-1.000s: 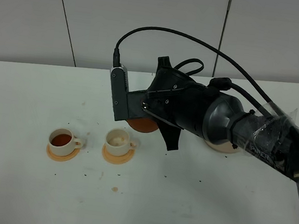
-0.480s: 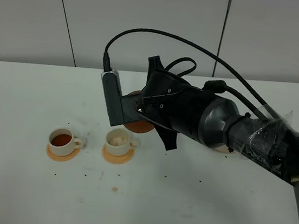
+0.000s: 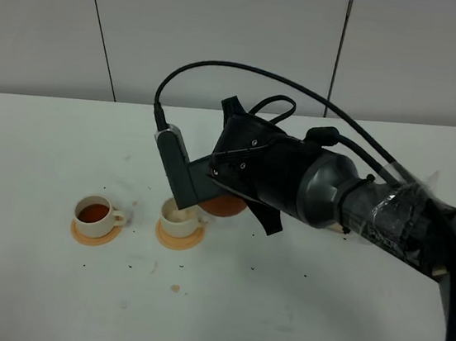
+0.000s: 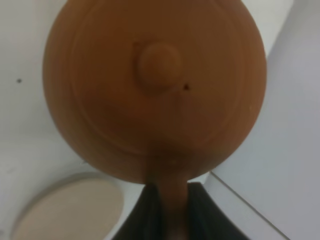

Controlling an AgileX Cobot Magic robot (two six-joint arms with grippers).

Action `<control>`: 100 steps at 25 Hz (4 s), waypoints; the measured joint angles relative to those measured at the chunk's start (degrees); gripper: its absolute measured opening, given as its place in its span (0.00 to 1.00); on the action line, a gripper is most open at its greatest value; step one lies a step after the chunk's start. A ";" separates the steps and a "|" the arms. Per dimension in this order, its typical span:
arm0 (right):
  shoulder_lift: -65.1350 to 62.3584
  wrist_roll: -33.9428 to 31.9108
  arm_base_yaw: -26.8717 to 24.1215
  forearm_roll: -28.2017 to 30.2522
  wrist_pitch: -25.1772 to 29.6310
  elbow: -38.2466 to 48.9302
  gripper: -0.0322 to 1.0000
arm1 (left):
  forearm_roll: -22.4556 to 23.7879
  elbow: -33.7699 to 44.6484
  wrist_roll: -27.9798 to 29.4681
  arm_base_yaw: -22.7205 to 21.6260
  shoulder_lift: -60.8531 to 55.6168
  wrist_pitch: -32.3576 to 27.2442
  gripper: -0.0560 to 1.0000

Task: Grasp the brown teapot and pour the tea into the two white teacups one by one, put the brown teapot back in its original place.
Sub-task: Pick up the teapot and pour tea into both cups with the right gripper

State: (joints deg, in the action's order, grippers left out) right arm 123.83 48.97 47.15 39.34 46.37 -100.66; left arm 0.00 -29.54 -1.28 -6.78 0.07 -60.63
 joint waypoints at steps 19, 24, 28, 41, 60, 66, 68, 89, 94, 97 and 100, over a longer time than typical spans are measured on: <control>0.59 0.62 0.06 4.96 -4.14 0.00 0.12 | 0.00 0.00 0.00 0.00 0.00 0.00 0.27; 1.71 -1.11 0.06 6.61 -4.35 0.00 0.12 | 0.00 0.00 0.00 0.00 0.00 0.00 0.27; 1.91 -2.10 0.06 7.46 -4.35 0.00 0.12 | 0.00 0.00 0.00 0.00 0.00 0.00 0.27; 1.91 -4.25 0.06 12.34 -4.22 0.00 0.12 | 0.00 0.00 0.00 0.00 0.00 0.00 0.27; 1.91 -4.76 0.06 12.46 -2.23 0.00 0.12 | 0.00 0.00 0.00 0.00 0.00 0.00 0.27; 1.91 -4.76 0.06 12.46 -2.23 0.00 0.12 | 0.00 0.00 0.00 0.00 0.00 0.00 0.27; 1.91 -4.76 0.24 12.46 -2.03 0.00 0.12 | 0.00 0.00 0.00 0.00 0.00 0.00 0.27; 1.91 -1.99 1.78 14.95 -1.00 0.00 0.12 | 0.00 0.00 0.00 0.00 0.00 0.00 0.27; 1.91 -0.45 1.78 14.99 -0.64 0.00 0.12 | 0.00 0.00 0.00 0.00 0.00 0.00 0.27; 1.91 0.00 1.78 14.99 -0.64 0.00 0.12 | 0.00 0.00 0.00 0.00 0.00 0.00 0.27; 1.91 0.01 1.78 14.99 -0.55 0.00 0.12 | 0.00 0.00 0.00 0.00 0.00 0.00 0.27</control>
State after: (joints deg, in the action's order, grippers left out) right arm 125.74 48.98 48.93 54.33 45.83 -100.66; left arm 0.00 -29.54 -1.28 -6.78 0.07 -60.63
